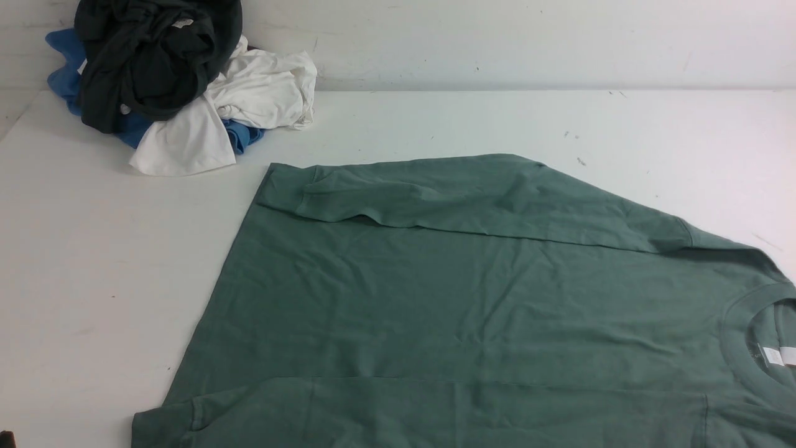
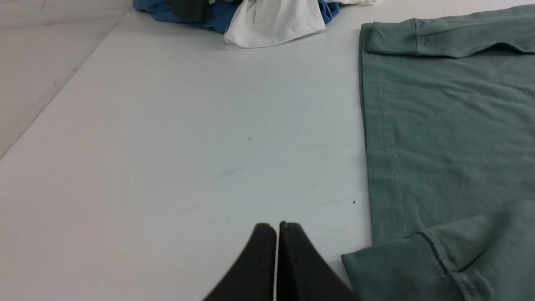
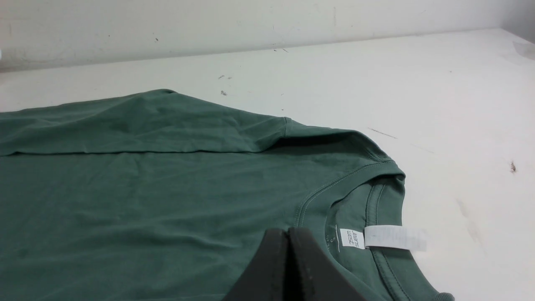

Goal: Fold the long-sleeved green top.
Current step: Use the left arm to clamp the cuff closest to it

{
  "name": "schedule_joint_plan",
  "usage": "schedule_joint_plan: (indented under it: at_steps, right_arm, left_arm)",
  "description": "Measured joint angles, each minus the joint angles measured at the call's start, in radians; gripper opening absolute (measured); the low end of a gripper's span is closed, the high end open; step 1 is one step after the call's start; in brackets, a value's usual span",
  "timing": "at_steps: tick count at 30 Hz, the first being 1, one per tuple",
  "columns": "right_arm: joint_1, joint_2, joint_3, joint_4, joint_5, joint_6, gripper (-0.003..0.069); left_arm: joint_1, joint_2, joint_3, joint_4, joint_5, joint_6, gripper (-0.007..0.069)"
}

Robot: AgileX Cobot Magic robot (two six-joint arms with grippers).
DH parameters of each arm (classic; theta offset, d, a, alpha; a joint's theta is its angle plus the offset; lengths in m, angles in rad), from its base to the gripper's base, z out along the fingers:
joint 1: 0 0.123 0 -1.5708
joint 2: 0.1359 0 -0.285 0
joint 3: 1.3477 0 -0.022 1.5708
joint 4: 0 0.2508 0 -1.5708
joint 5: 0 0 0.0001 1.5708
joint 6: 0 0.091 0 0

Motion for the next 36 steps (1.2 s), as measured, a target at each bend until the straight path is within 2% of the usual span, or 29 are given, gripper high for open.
schedule_joint_plan:
  at_steps: [26, 36]
  right_arm:
    - [0.000, 0.000, 0.000, -0.001, 0.000, 0.000, -0.0014]
    - [0.000, 0.000, -0.001, 0.064, 0.002, 0.022, -0.0014]
  left_arm:
    - [0.000, 0.000, 0.000, 0.000, 0.000, 0.000, -0.0007]
    - [0.000, 0.000, 0.000, 0.001, -0.001, 0.001, -0.0007]
